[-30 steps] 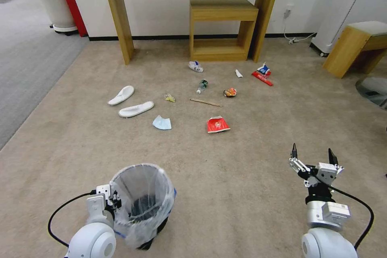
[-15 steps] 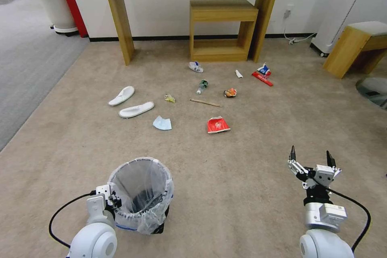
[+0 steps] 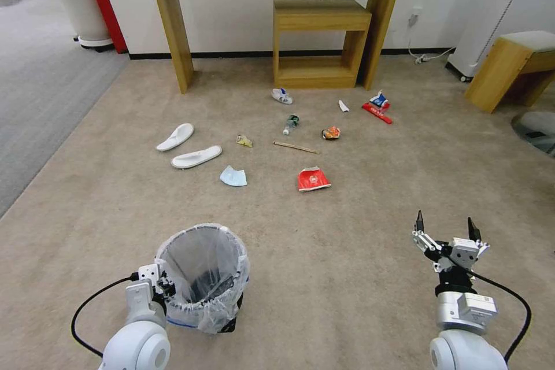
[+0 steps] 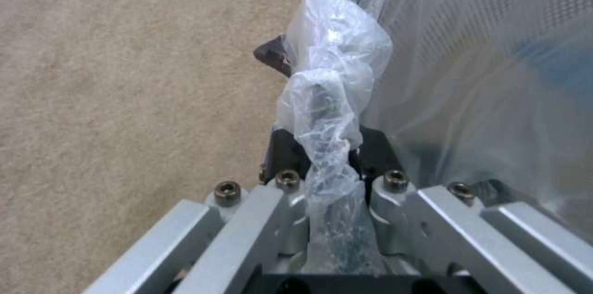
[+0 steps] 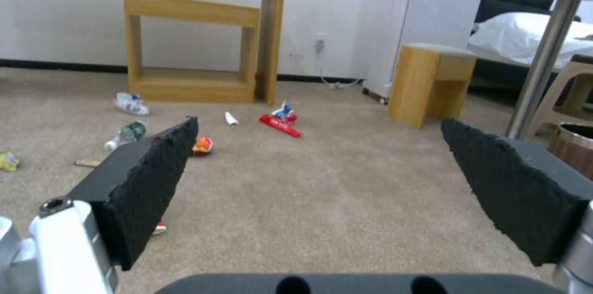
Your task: Pick up the trash bin and place the garbage on the floor into it.
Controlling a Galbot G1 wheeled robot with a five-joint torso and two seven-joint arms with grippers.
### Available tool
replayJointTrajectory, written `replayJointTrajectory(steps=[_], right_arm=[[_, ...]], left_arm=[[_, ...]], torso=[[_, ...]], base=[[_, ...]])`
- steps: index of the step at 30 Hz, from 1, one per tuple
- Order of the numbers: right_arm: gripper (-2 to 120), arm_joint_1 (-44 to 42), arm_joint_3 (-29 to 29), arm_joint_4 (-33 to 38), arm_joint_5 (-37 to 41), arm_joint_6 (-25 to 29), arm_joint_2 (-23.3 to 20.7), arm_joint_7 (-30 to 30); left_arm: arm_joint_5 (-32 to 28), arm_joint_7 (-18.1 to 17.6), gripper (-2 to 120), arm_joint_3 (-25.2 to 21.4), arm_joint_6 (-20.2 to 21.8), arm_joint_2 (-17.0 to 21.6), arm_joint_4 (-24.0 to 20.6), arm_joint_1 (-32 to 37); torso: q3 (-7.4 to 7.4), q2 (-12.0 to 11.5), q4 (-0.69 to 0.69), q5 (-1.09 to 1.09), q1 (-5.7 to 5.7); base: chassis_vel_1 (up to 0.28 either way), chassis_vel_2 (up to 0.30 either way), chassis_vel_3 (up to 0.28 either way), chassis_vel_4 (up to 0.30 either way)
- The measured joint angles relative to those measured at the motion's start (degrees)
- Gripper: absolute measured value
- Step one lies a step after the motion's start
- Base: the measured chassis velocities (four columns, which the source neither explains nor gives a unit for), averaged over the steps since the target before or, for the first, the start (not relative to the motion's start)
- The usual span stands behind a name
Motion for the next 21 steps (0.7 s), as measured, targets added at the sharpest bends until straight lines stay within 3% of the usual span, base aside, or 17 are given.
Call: replayJointTrajectory(steps=[21], right_arm=[[100, -0.6, -0.1, 0.4, 0.2, 0.0, -1.0, 0.0]], left_arm=[[-7.9, -1.3, 2, -5.5, 2.8, 0.9, -9.0, 1.1]], torso=[[-0.02, 0.0, 0.01, 0.06, 0.00]], base=[[0.000, 0.000, 0.000, 0.000]])
